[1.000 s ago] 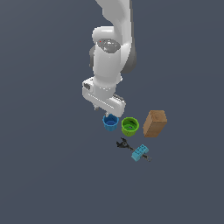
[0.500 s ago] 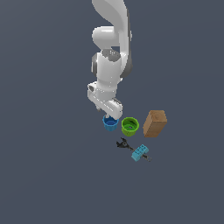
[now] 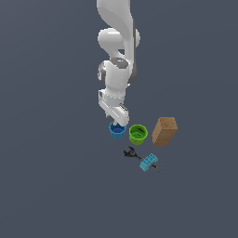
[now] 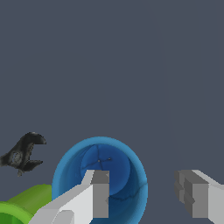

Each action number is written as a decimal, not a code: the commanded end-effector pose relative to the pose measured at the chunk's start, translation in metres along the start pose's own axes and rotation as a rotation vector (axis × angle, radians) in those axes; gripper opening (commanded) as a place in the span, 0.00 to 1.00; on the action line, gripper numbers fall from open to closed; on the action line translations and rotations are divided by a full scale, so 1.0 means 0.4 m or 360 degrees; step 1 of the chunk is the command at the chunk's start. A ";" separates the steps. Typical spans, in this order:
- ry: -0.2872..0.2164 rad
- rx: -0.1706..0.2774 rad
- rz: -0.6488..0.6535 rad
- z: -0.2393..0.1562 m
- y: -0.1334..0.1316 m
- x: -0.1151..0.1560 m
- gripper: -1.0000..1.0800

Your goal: Pick up a designated object from a clutter of objects.

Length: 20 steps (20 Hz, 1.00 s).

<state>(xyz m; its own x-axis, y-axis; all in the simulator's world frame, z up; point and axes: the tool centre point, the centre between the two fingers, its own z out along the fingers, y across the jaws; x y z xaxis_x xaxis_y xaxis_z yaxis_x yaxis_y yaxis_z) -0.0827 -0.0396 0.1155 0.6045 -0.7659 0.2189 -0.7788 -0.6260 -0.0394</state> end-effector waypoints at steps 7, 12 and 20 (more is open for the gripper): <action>0.0000 0.0033 0.0111 0.023 0.021 -0.038 0.62; -0.0001 0.0038 0.0127 0.026 0.024 -0.044 0.62; -0.0002 0.0036 0.0124 0.049 0.023 -0.044 0.62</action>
<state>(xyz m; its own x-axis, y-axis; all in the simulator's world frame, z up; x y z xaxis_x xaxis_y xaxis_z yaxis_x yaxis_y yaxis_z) -0.0976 -0.0346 0.0954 0.5423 -0.8126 0.2136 -0.8195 -0.5677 -0.0788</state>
